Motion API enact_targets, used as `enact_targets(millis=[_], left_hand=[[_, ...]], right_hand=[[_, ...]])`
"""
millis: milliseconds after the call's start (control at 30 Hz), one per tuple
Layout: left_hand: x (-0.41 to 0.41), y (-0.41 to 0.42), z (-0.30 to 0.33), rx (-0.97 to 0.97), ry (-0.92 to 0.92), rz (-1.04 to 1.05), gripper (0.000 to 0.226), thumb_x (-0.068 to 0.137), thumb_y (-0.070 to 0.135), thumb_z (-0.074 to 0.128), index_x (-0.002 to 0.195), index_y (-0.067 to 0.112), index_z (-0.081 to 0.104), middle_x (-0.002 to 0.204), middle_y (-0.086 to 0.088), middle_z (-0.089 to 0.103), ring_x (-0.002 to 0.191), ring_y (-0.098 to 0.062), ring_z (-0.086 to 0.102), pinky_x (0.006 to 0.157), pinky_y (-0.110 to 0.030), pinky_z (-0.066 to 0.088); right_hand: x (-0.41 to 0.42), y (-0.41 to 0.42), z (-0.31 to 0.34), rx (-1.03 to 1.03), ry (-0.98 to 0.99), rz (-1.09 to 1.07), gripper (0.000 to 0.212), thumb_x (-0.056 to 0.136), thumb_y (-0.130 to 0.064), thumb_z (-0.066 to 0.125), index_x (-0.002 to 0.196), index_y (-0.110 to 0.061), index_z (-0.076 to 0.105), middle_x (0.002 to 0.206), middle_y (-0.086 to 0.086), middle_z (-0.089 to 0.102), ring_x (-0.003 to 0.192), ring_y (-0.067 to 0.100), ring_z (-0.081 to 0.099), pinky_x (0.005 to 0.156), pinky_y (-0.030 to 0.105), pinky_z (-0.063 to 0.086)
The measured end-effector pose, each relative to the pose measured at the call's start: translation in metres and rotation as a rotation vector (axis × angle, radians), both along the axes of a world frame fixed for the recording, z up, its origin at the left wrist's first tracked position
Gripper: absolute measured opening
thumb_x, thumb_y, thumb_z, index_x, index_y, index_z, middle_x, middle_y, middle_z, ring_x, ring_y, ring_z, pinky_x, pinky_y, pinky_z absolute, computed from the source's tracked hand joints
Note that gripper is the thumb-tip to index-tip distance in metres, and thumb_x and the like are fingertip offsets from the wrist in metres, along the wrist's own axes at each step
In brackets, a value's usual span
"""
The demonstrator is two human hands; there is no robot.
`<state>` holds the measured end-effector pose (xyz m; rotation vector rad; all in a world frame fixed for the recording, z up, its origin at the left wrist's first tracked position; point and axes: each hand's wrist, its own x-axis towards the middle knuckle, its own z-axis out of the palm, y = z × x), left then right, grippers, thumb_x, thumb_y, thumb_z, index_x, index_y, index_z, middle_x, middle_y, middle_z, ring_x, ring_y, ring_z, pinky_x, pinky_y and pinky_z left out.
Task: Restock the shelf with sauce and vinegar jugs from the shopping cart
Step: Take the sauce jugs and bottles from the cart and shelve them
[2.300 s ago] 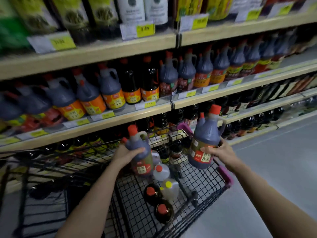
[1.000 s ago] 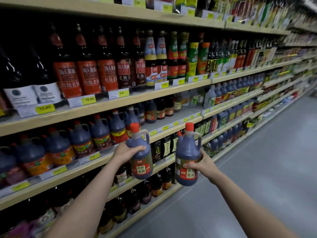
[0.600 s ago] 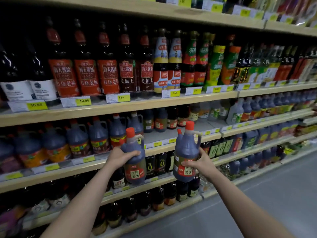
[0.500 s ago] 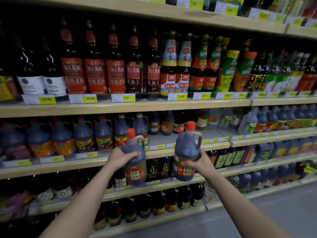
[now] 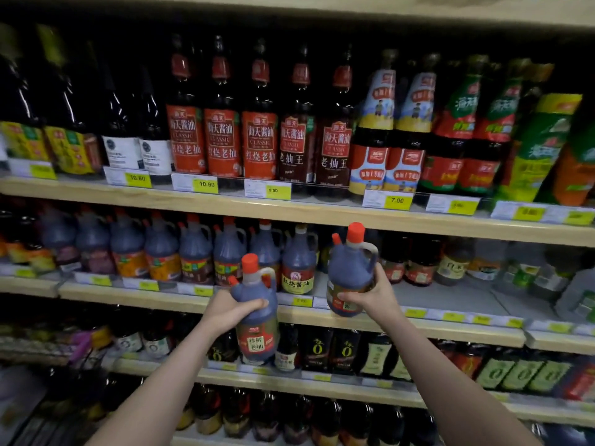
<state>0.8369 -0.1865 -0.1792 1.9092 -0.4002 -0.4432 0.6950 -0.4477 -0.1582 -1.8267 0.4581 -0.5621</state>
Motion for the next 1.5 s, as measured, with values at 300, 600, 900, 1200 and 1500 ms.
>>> enact_targets(millis=[300, 600, 900, 1200, 1500], left_hand=[[0.040, -0.016, -0.040, -0.009, -0.075, 0.086, 0.031, 0.071, 0.024, 0.080, 0.097, 0.015, 0.066, 0.097, -0.003, 0.067, 0.091, -0.019, 0.063, 0.066, -0.026, 0.046], [0.048, -0.019, -0.059, -0.011, -0.047, 0.061, 0.058, 0.046, 0.050, 0.079, 0.092, 0.016, 0.070, 0.097, -0.003, 0.072, 0.091, -0.019, 0.067, 0.085, -0.045, 0.054], [0.048, -0.020, -0.056, 0.003, -0.029, 0.063, 0.059, 0.041, 0.055, 0.076, 0.088, 0.021, 0.070, 0.095, -0.002, 0.073, 0.091, -0.020, 0.067, 0.086, -0.047, 0.054], [0.031, -0.029, -0.043, 0.018, -0.018, 0.056, 0.034, 0.066, 0.029, 0.082, 0.093, 0.013, 0.069, 0.097, -0.003, 0.071, 0.094, -0.019, 0.065, 0.077, -0.033, 0.052], [-0.033, -0.076, 0.009, 0.058, -0.077, -0.074, 0.062, 0.053, 0.053, 0.079, 0.101, 0.016, 0.064, 0.103, 0.001, 0.069, 0.093, -0.016, 0.063, 0.068, -0.028, 0.051]], right_hand=[[0.074, -0.035, -0.048, -0.098, -0.056, -0.062, 0.088, 0.048, -0.017, 0.088, 0.125, -0.019, 0.046, 0.113, 0.005, 0.062, 0.098, 0.022, 0.061, 0.076, 0.033, 0.049], [0.108, -0.064, -0.075, 0.120, 0.031, -0.019, 0.073, 0.060, -0.004, 0.085, 0.121, -0.014, 0.046, 0.115, 0.010, 0.061, 0.094, 0.023, 0.060, 0.083, 0.036, 0.050], [0.122, -0.069, -0.082, -0.051, 0.057, -0.057, 0.079, 0.061, -0.022, 0.086, 0.129, -0.015, 0.047, 0.129, 0.012, 0.054, 0.115, 0.030, 0.055, 0.097, 0.049, 0.048], [0.090, -0.057, -0.067, -0.058, 0.065, -0.030, 0.084, 0.066, -0.014, 0.083, 0.136, -0.009, 0.038, 0.130, 0.005, 0.050, 0.120, 0.018, 0.048, 0.102, 0.037, 0.041], [-0.014, -0.001, -0.034, -0.077, 0.286, 0.338, 0.090, 0.066, -0.024, 0.083, 0.142, -0.013, 0.036, 0.139, -0.001, 0.044, 0.131, 0.012, 0.040, 0.103, 0.024, 0.035]])
